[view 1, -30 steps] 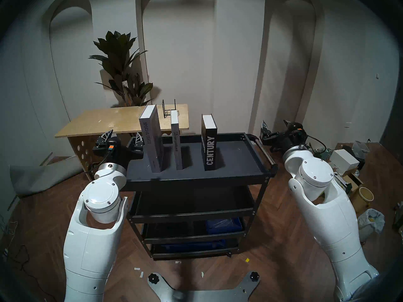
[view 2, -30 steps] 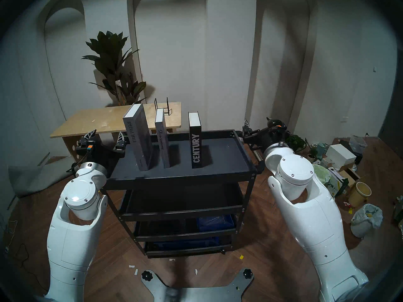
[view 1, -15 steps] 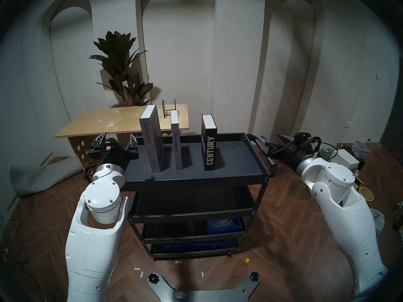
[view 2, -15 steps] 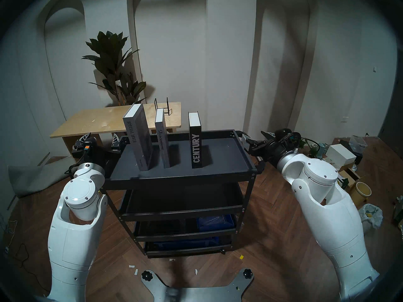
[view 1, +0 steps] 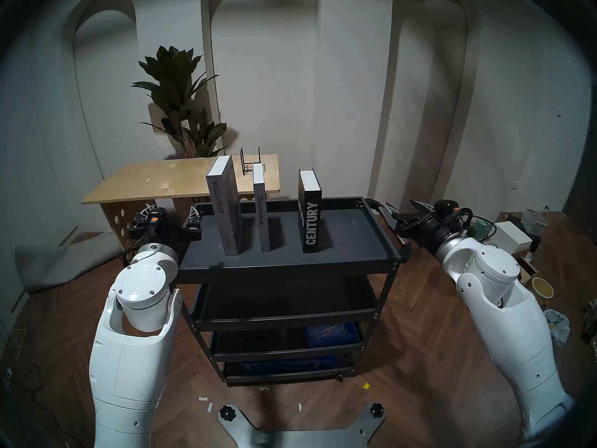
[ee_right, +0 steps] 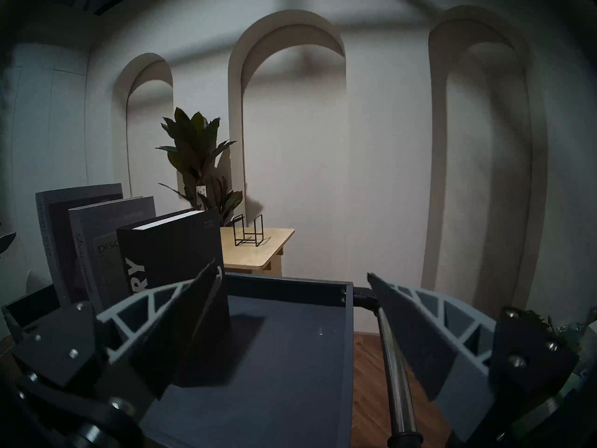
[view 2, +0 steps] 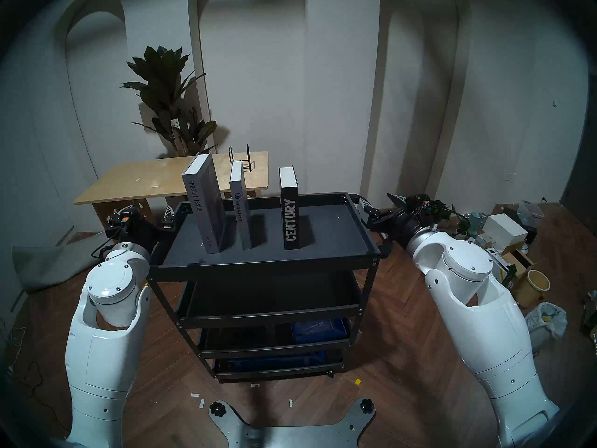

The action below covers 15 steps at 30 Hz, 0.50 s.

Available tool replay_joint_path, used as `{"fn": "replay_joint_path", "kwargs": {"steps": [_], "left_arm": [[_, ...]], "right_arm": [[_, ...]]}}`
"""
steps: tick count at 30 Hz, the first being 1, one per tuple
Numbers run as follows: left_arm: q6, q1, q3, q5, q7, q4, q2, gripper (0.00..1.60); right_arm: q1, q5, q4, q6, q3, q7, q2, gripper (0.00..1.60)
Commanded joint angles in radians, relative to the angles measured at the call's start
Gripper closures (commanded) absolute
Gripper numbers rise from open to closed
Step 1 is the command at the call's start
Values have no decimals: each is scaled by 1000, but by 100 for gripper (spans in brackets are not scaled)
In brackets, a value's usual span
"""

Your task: Sort the books onto the shelf by size, largest to the left

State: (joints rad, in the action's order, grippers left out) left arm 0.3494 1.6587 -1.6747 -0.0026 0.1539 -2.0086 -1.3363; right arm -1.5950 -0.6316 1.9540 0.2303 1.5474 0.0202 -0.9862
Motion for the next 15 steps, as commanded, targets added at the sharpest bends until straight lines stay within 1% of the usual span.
{"fn": "replay_joint_path", "kwargs": {"steps": [1, 15], "left_arm": [[-11, -22, 5, 13, 8, -11, 5, 0], [-12, -22, 7, 13, 13, -11, 8, 0]], "right_arm": [[11, 29, 29, -54, 0, -42, -36, 0], [11, 40, 29, -65, -5, -53, -40, 0]]}}
